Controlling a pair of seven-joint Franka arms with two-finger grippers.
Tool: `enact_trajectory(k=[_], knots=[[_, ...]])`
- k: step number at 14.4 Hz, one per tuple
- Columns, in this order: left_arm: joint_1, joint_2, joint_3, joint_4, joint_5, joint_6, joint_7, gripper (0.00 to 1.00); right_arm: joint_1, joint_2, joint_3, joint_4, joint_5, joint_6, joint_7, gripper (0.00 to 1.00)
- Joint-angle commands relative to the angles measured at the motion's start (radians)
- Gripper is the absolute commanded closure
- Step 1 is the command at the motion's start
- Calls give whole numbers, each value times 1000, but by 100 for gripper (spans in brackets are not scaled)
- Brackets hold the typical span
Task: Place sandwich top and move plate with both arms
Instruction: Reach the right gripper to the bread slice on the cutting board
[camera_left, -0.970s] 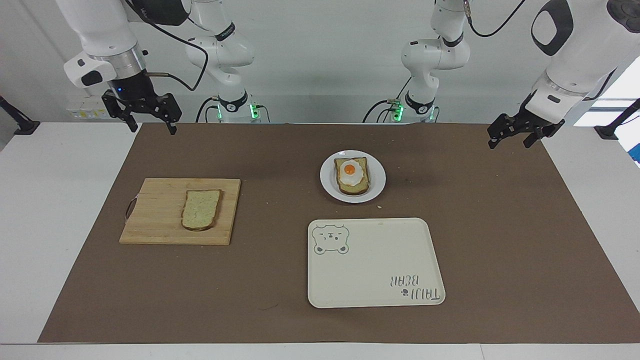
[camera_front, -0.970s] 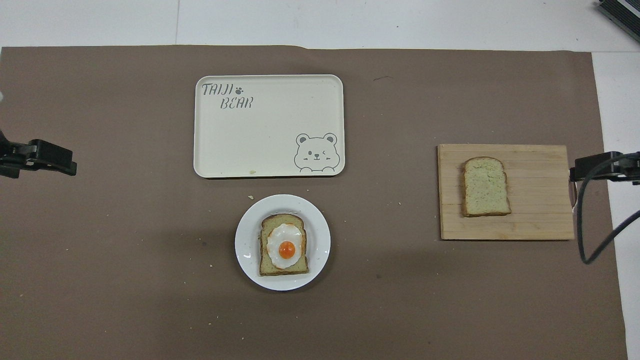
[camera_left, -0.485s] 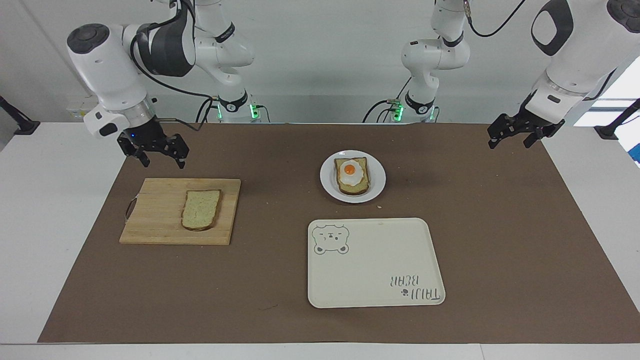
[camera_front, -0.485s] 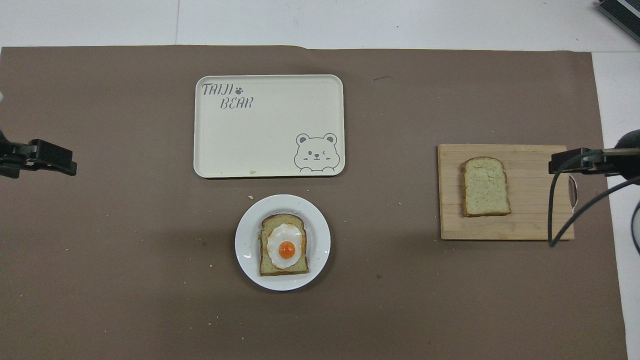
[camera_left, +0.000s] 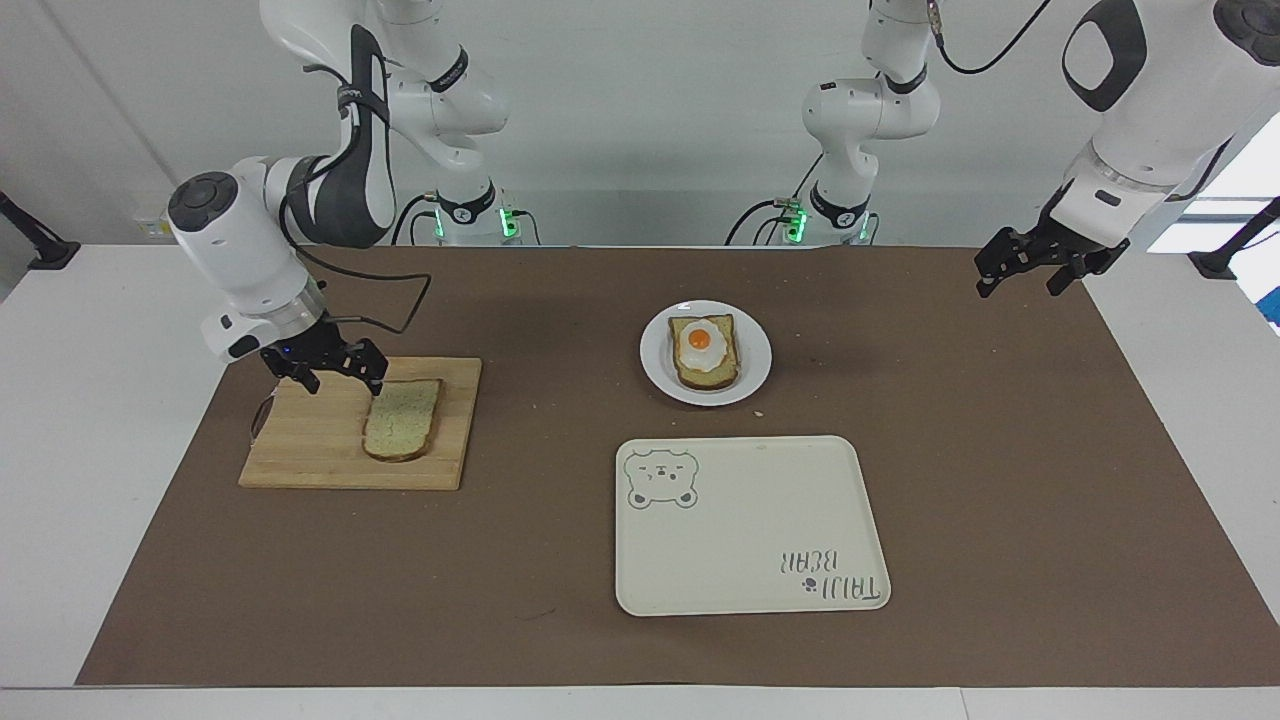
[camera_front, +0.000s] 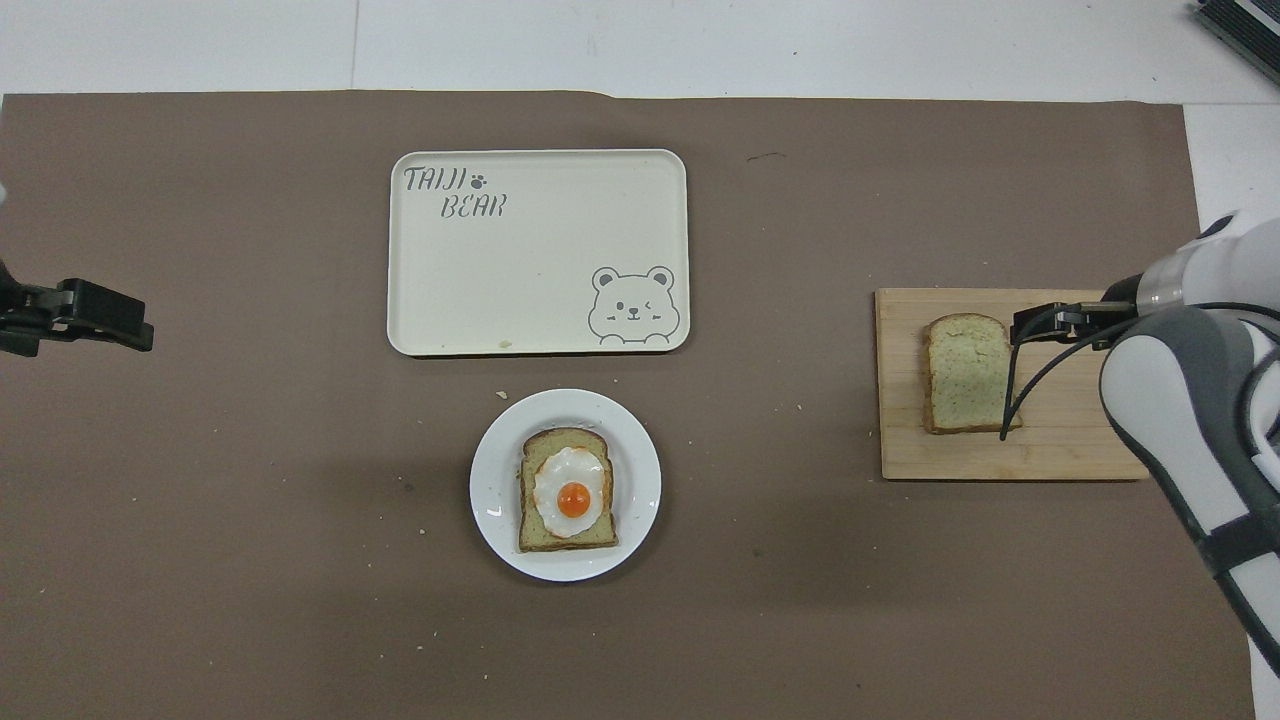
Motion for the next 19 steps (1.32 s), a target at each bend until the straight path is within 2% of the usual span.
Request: enact_trajectory(k=[1,4,10,13,15,16,19], knots=[[2,-22,-1,-17,-4,-11,-6,0,-26,8,8,-82,55,79,-85,0],[2,-22,-1,-17,-4,-11,-6,0,-24,19,8,-128,98,131,-103,0],[2,-22,-1,-17,-4,-11,-6,0,-46,61,8,-140,101,154,-163,0],[2,-22,-1,-17,-4,-11,-6,0,-46,74,8,-178,182,206,-214,0],[2,-22,-1,-17,-4,-11,-6,0,-47,74,8,-178,187,208,-217,0],[2,-22,-1,-17,-4,-11,-6,0,-47,74,8,-180,187,208,-214,7],[2,-22,-1,-17,-4,-11,-6,0,-46,74,8,-178,185,205,-212,45]])
